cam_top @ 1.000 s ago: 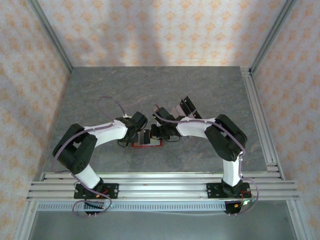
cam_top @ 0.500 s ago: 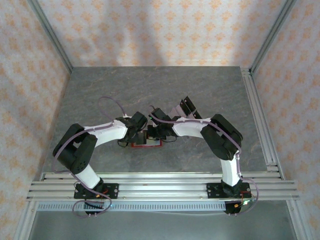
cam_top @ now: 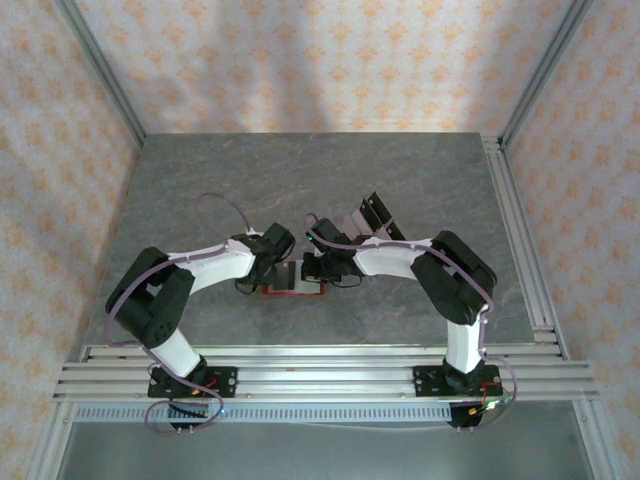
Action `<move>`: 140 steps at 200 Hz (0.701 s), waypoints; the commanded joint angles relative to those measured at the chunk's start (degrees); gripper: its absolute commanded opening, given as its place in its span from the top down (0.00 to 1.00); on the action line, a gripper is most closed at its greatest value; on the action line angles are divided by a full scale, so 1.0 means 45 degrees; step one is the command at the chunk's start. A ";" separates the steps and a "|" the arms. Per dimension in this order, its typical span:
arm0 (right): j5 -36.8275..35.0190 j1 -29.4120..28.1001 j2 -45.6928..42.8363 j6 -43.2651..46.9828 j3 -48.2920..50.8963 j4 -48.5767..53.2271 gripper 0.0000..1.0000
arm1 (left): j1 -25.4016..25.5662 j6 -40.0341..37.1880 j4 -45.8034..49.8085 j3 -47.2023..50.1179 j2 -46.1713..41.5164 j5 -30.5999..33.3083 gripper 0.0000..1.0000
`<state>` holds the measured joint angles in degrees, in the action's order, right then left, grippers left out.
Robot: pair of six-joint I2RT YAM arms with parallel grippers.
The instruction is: Put the credit cards into the card holder
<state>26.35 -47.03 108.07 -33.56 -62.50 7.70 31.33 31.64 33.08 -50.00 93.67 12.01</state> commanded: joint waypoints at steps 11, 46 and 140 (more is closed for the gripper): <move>-0.0484 0.0345 -0.0493 0.0011 0.0545 0.0125 1.00 | -0.0071 -0.0053 0.0608 -0.0498 -0.0106 0.0249 0.60; -0.0472 0.0566 -0.0722 0.0045 0.0661 0.0130 1.00 | -0.0037 -0.0156 0.0779 -0.0835 -0.0507 0.0078 0.60; -0.0299 0.0568 -0.0703 -0.0213 0.0988 -0.0344 1.00 | 0.1240 0.0210 0.0171 -0.2521 0.0454 -0.0914 0.60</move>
<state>26.35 -44.66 106.30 -33.80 -59.75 6.20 36.71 31.57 34.83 -59.27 93.36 9.21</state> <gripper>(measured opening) 0.039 0.405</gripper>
